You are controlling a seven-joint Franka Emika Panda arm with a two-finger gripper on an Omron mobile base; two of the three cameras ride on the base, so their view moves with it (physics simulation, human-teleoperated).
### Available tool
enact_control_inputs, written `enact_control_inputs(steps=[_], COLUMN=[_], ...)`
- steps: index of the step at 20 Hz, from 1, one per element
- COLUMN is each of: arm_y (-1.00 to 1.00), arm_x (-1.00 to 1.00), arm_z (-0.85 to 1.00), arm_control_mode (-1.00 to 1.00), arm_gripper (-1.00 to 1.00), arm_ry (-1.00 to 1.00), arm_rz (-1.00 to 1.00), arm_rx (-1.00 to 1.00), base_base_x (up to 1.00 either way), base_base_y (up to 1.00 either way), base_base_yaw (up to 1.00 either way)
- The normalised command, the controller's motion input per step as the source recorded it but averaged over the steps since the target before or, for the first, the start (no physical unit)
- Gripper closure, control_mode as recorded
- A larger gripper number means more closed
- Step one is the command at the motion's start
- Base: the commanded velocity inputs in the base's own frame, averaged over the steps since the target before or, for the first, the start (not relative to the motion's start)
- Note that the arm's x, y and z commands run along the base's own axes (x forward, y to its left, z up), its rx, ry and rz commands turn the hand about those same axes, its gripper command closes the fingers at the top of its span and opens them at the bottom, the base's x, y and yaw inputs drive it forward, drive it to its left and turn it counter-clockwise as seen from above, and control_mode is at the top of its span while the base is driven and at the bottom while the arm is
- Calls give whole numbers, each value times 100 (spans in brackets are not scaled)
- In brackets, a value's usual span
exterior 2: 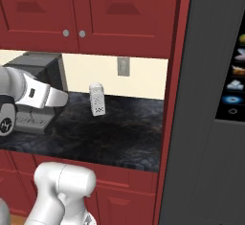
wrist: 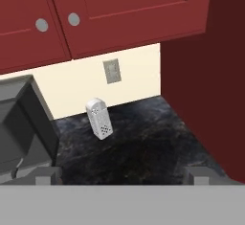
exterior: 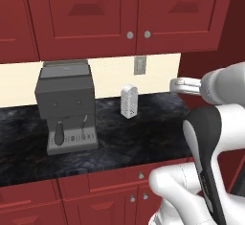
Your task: Close all open cabinet doors.
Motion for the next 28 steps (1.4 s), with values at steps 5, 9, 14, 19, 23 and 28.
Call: enact_control_inputs(steps=[5,9,14,19,23,28], arm_y=[0,0,16,4,0,0], arm_x=[0,0,-18,-5,0,0], arm_z=[-8,-1,0,-1,0,0], arm_control_mode=[-100,-100,-100,100,100,100], arm_gripper=[-100,-100,-100,-100,-100,-100], arm_ry=[1,0,-5,-1,0,0], arm_rz=[3,0,0,0,0,0], arm_rx=[0,-1,-9,-2,0,0], base_base_x=[0,0,0,-64,-100,-100], base_base_y=[0,0,0,5,-1,-50], base_base_yaw=[0,0,0,0,-5,-6])
